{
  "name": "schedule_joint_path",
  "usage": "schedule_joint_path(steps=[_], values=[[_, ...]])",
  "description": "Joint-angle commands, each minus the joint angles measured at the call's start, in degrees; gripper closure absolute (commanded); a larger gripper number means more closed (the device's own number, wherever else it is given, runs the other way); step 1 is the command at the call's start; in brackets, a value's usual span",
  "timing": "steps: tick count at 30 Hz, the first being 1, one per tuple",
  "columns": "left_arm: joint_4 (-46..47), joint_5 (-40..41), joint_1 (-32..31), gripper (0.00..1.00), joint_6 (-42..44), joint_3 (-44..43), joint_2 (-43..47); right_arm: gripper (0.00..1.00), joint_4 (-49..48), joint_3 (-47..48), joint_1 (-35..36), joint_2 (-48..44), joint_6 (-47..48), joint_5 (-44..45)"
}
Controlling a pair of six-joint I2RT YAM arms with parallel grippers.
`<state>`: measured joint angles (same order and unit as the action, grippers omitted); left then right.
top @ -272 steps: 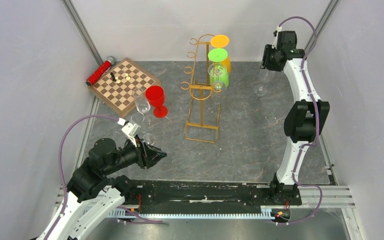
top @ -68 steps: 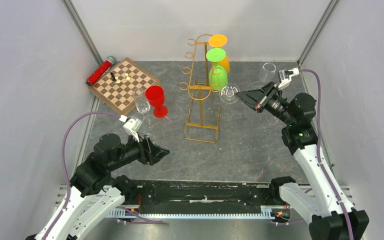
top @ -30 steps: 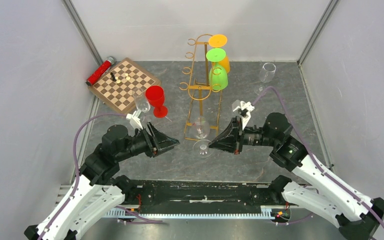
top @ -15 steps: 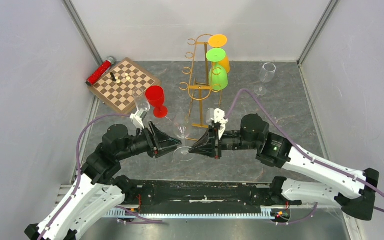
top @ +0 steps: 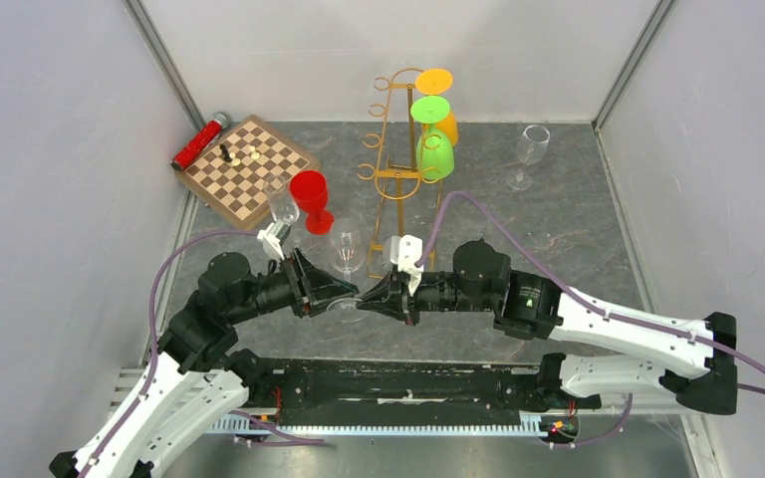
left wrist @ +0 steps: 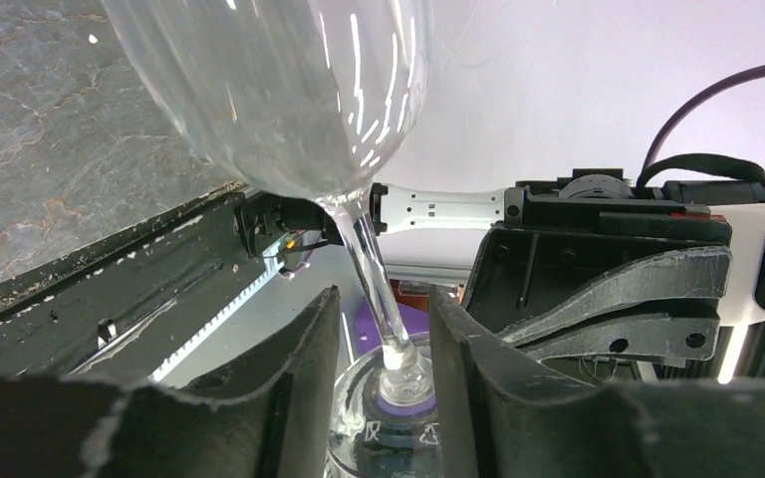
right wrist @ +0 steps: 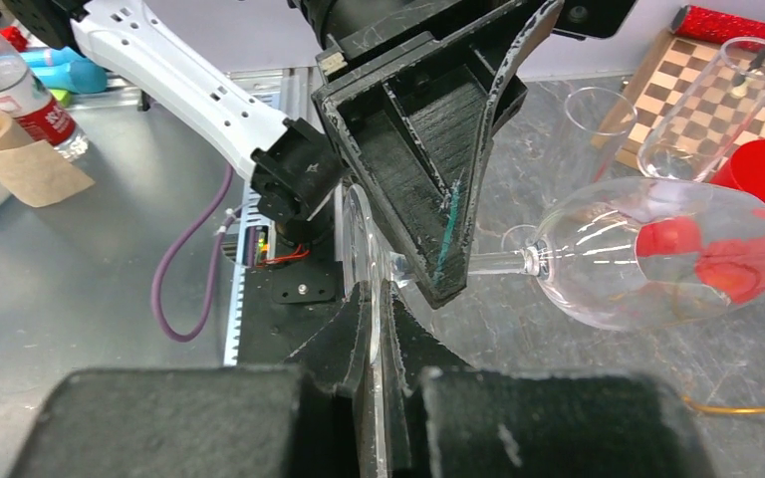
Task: Take the wine glass off the wine glass rack
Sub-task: Place the wine glass at the center of the board.
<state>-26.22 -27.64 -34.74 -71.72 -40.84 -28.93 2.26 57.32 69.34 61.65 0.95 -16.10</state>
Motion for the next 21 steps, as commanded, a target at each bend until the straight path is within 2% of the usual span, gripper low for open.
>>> schedule_joint_path(steps=[1,9,13,18,19,21], values=[[2.2,-2.0,0.2,0.58,-2.1,0.3,0.7,1.00,-5.2,3.2,1.6,-0.5,4.7,4.5],[3.9,-3.2,0.2,0.78,-1.8,0.6,0.0,1.00,-4.5,3.0,4.9,0.3,7.6,7.4],[5.7,-4.1,0.2,0.97,-1.9,1.7,-0.2,1.00,-4.2,2.9,6.0,0.4,8.8,7.9],[7.9,-4.9,0.2,0.98,-1.9,2.8,0.4,1.00,-2.6,2.7,6.6,0.2,9.7,7.7],[8.2,-5.2,0.2,0.98,-1.7,2.9,0.3,0.98,-2.4,3.0,6.6,0.1,9.7,7.4],[8.9,-5.9,0.2,0.98,-1.3,2.7,0.1,0.82,0.1,3.8,6.6,0.0,9.6,6.2]])
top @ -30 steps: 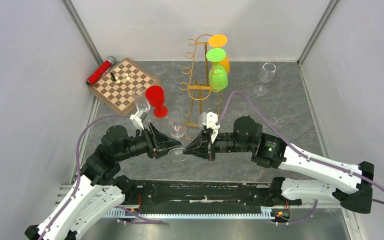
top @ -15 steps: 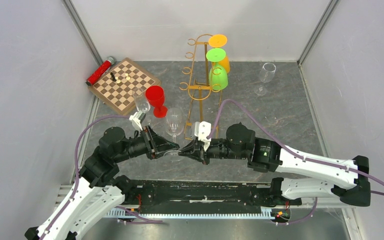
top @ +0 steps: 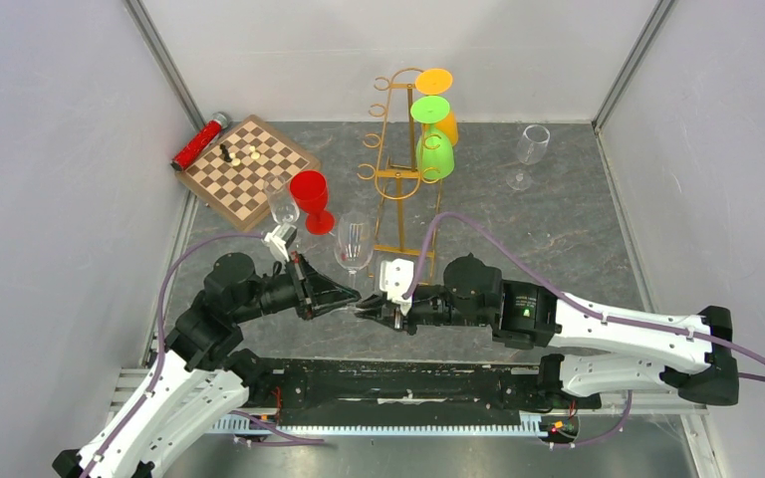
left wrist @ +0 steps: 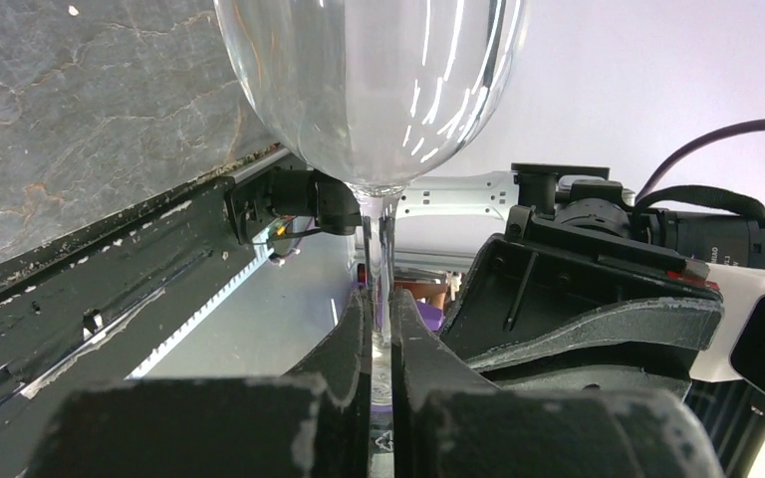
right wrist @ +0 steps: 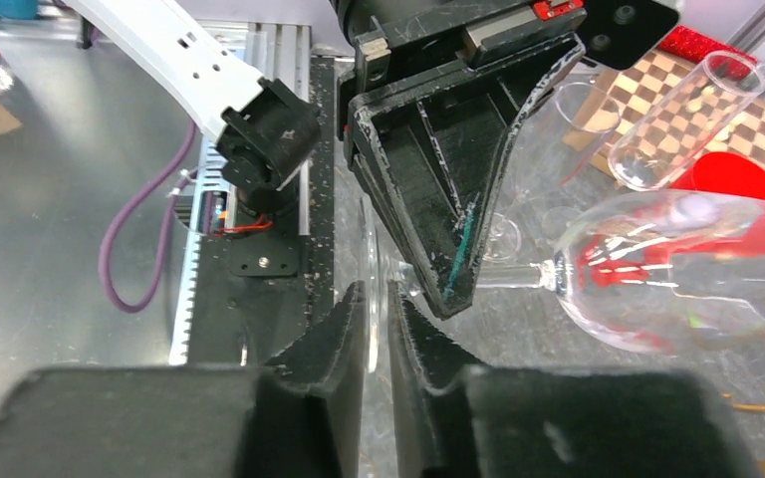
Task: Take the wine glass off the wine glass rack
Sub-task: Place the wine glass at the center of the board.
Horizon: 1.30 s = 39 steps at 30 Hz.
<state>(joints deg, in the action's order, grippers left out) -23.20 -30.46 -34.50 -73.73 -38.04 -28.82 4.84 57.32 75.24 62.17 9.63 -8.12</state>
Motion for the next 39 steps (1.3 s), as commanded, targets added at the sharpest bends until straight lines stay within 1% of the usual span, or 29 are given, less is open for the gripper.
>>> schedule_joint_path(steps=[1,4,7,10,15,18,20,22,23,27,32,35,39], values=[[6.1,-3.4,-0.1,0.98,1.1,-0.3,-0.2,0.74,-1.6,4.2,0.7,-0.8,0.8,-2.2],[5.9,-4.8,0.0,0.98,3.0,-1.1,-0.9,0.55,0.7,4.9,0.7,-2.0,0.4,-2.2],[3.7,-5.8,0.0,0.98,5.8,-2.0,-1.2,0.44,3.7,6.0,0.7,-3.4,-0.9,-0.8],[2.1,-7.8,0.0,0.98,8.4,-1.9,-1.5,0.39,7.2,7.9,0.7,-4.3,-2.6,1.2],[1.0,-14.1,0.0,0.98,13.2,-0.7,-1.8,0.34,12.8,11.4,0.6,-4.4,-6.0,6.5],[-2.0,-17.2,0.0,0.98,17.6,-0.8,-1.6,0.33,17.2,14.6,0.5,-2.8,-8.1,11.2],[-3.7,-18.5,0.0,0.98,20.2,-0.7,-1.0,0.31,20.1,16.4,0.4,-1.7,-9.2,12.8],[-3.8,-20.5,-0.1,0.98,21.1,0.0,-0.2,0.29,21.7,17.7,0.0,-1.1,-9.5,13.5],[-3.9,-21.7,-0.1,0.98,21.8,0.1,0.1,0.29,21.9,17.9,-0.3,-1.2,-11.4,13.6],[-7.1,-25.5,-0.1,0.98,27.4,-0.2,1.4,0.25,22.1,18.7,-1.9,-2.3,-15.1,13.6],[-8.9,-29.3,-0.1,0.98,31.0,-0.4,4.5,0.26,23.2,20.4,-5.6,-2.6,-19.9,8.4],[-11.6,-30.8,0.0,0.98,34.1,-0.9,5.9,0.26,23.3,20.8,-8.7,-2.4,-22.2,2.1],[-13.2,-32.5,0.0,0.98,36.2,-1.0,6.8,0.26,22.8,20.5,-14.4,-1.8,-26.0,-9.2]])
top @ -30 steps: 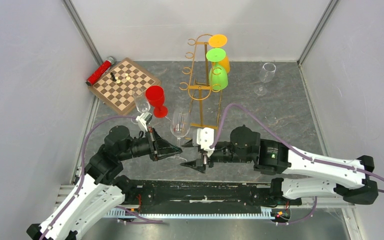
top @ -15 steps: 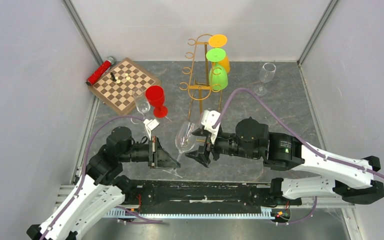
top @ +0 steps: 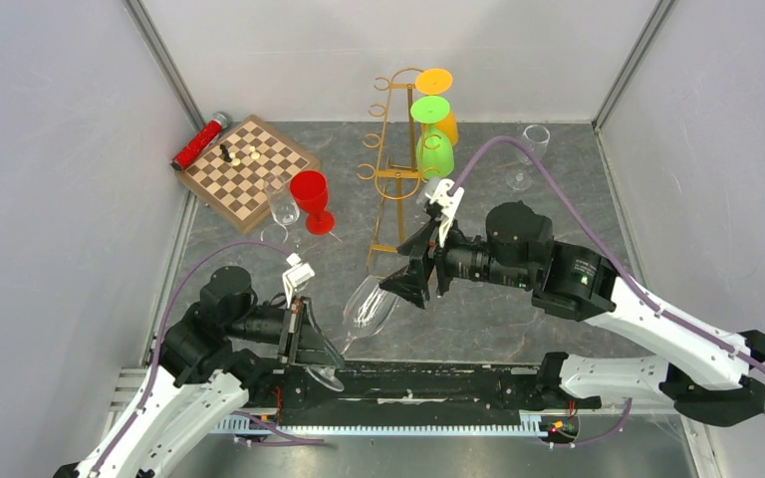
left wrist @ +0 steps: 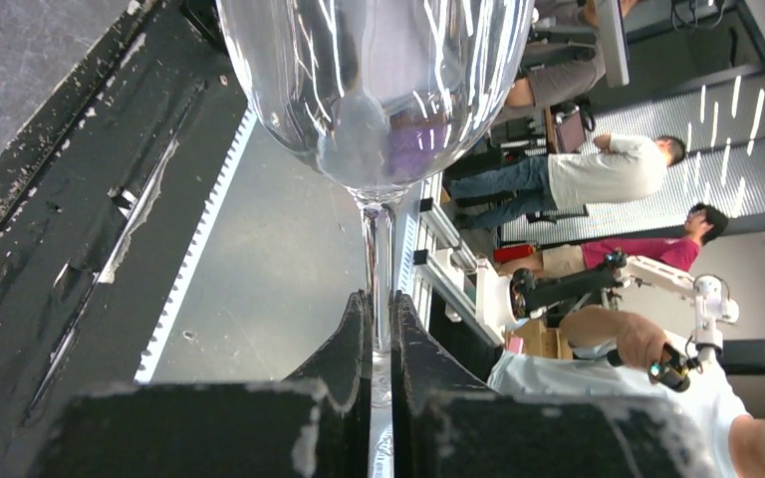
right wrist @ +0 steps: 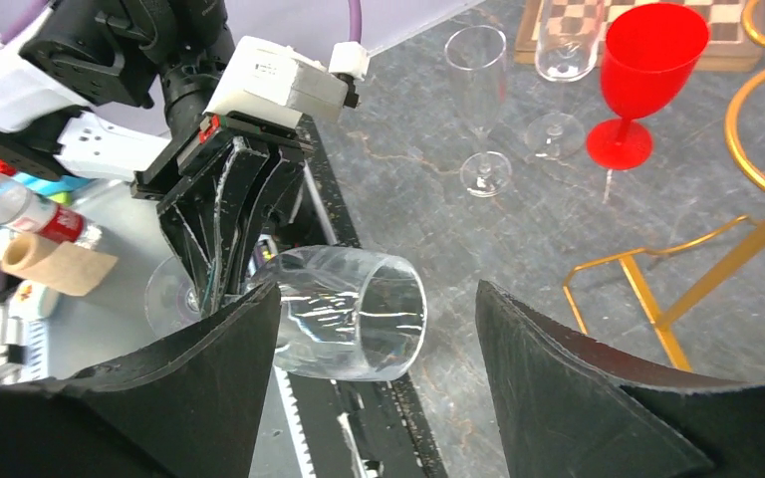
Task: Take the wine glass off the wine glass rack
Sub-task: Place the wine glass at the center of the board.
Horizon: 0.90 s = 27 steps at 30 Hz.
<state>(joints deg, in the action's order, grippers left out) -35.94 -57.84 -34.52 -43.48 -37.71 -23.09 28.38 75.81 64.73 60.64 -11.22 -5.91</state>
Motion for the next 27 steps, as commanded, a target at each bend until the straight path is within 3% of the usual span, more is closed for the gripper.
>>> schedule_joint_path(steps=[1,11,27], values=[[-0.4,-5.4,0.0,0.98,6.2,-1.3,1.4,0.26,-1.2,1.8,-4.9,-0.3,-5.6,-13.8],[-2.2,-7.6,0.0,0.98,9.0,-1.0,2.8,0.33,-5.8,-3.2,-9.7,-0.2,-10.0,-29.3],[-4.7,-6.7,0.0,0.98,11.5,-2.7,3.1,0.43,-9.2,-10.2,-9.8,0.0,-10.7,-38.7]])
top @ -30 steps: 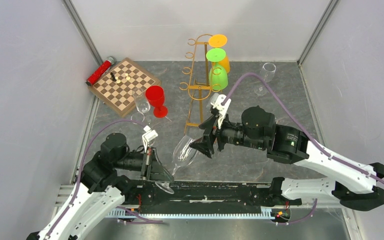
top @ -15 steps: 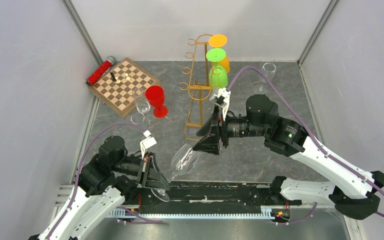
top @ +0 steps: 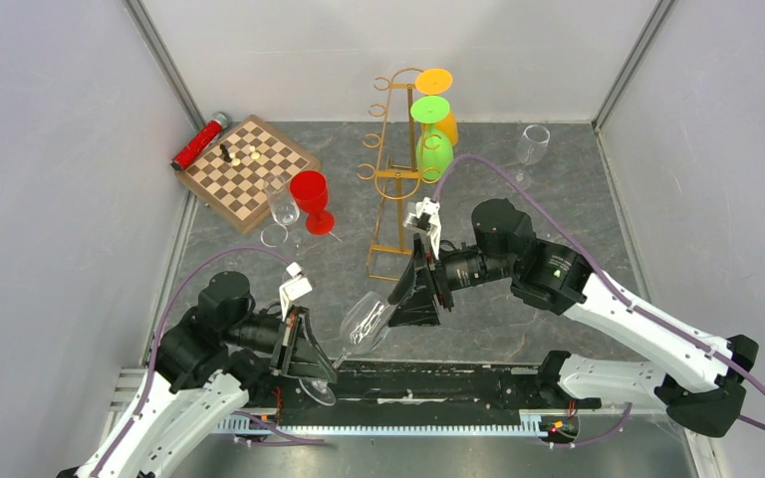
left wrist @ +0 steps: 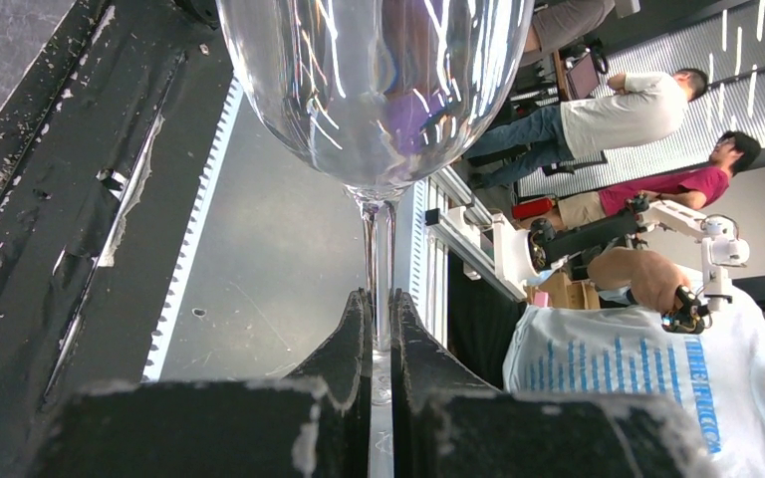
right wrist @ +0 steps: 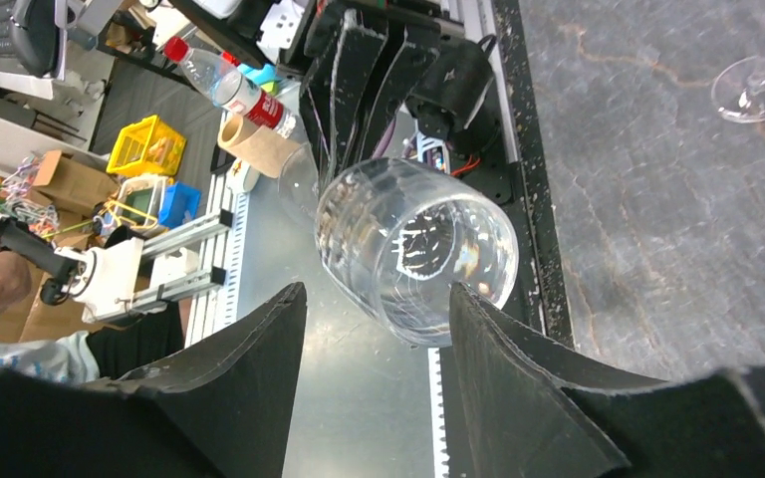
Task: Take the wine glass off the wine glass rack
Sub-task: Place the wine glass at the center of the board.
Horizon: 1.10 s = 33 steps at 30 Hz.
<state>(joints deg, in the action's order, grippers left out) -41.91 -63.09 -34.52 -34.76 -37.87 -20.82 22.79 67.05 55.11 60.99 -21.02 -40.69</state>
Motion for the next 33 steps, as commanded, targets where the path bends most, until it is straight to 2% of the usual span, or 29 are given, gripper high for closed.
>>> schedule_joint_path(steps=[1,16,33], values=[[1.2,-1.5,0.0,0.98,2.8,-2.6,0.9,0.44,-4.1,-1.9,-0.2,-0.4,-1.1,-4.6],[1.1,-1.0,0.0,0.98,3.2,-2.1,0.5,0.66,-11.6,-4.6,-0.2,-0.8,-3.6,-9.9],[0.9,-0.8,-0.1,0.97,3.4,-1.8,0.7,0.80,-14.6,-4.8,-0.1,0.3,-5.2,-12.2]])
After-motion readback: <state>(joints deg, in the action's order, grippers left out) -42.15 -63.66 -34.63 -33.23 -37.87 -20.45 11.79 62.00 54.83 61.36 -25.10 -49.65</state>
